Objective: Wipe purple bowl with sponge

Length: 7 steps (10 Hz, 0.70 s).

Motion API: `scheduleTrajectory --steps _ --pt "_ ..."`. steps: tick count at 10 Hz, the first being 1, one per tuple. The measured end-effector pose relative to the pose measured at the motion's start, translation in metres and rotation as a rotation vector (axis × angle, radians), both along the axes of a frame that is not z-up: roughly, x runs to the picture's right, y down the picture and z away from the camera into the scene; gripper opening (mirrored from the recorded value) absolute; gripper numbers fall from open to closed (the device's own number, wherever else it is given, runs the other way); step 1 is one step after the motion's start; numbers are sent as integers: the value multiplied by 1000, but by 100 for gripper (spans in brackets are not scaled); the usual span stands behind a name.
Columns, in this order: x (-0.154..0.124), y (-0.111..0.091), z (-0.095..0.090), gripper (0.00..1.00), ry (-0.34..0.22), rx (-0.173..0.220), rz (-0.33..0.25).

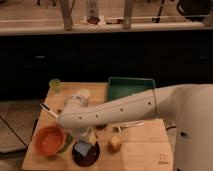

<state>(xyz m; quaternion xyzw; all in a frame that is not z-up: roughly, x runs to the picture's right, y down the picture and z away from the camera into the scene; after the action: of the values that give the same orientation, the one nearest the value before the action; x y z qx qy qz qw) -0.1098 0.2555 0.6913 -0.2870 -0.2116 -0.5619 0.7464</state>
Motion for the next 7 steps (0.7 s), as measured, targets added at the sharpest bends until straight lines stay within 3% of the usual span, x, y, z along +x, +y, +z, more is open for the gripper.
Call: scheduleTrajectory --steps 4,7 --pt "-7 27 -19 0 -81 -38 -57" --pt "13 34 -20 0 -77 -57 -48"
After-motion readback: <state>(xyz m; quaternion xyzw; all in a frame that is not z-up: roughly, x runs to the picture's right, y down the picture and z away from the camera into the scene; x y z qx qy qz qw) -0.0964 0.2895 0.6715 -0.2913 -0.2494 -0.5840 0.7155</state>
